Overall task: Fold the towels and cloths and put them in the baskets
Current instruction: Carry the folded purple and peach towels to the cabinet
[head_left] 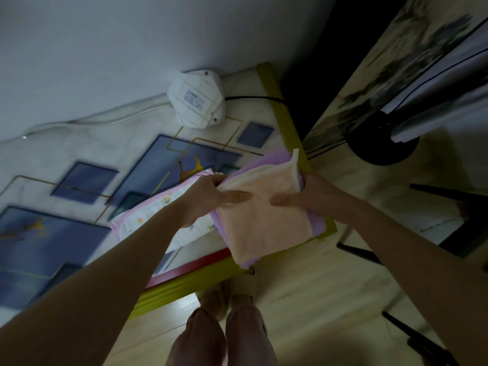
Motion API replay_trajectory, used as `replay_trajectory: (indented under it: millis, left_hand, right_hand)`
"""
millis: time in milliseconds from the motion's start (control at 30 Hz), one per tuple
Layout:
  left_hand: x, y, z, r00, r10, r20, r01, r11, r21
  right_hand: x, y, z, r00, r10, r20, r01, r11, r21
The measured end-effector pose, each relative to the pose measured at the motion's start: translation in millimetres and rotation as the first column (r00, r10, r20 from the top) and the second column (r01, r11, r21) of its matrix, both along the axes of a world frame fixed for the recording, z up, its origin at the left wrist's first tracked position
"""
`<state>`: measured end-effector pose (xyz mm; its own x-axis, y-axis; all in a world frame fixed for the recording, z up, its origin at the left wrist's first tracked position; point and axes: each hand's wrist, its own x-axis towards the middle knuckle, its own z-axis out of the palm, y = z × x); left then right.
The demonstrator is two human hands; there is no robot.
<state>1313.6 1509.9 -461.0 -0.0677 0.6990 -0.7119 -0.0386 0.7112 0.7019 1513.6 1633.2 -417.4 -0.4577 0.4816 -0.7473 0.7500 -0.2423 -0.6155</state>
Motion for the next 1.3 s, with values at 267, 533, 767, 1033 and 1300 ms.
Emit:
replay_trajectory:
  millis: [267, 533, 767, 1033, 1300]
  left_hand:
    - [-14.0, -87.4, 116.6, 0.933, 0.350, -0.083, -0.352, 0.936, -0.017]
    - [-34.1, -256.6, 217.3, 0.593, 0.805, 0.019, -0.805, 0.593, -0.027]
    - [-83.8, -465.6, 286.4, 0.175, 0.979, -0.102, -0.972, 0.189, 0.141]
    - [-133.3, -735.1, 329.7, -0.148, 0.984, -0.097, -0.964, -0.121, 0.236]
    - [-208.3, -947.7, 346.4, -0.484, 0.873, -0.054, -0.851, -0.456, 0.261]
  right_hand:
    - [-40.4, -67.3, 83.7, 0.995, -0.024, -0.094, 0.019, 0.999, -0.050]
    - [-129.7, -201.4, 191.8, 0.964, 0.222, -0.148, -0.218, 0.975, 0.042]
    - [-247.9, -390.5, 255.5, 0.806, 0.540, -0.243, -0.527, 0.841, 0.120]
    - [-367.8, -649.8, 296.9, 0.466, 0.837, -0.287, -0.788, 0.540, 0.294]
    - [-495.2, -883.6, 317.9, 0.235, 0.883, -0.406, -0.902, 0.354, 0.247]
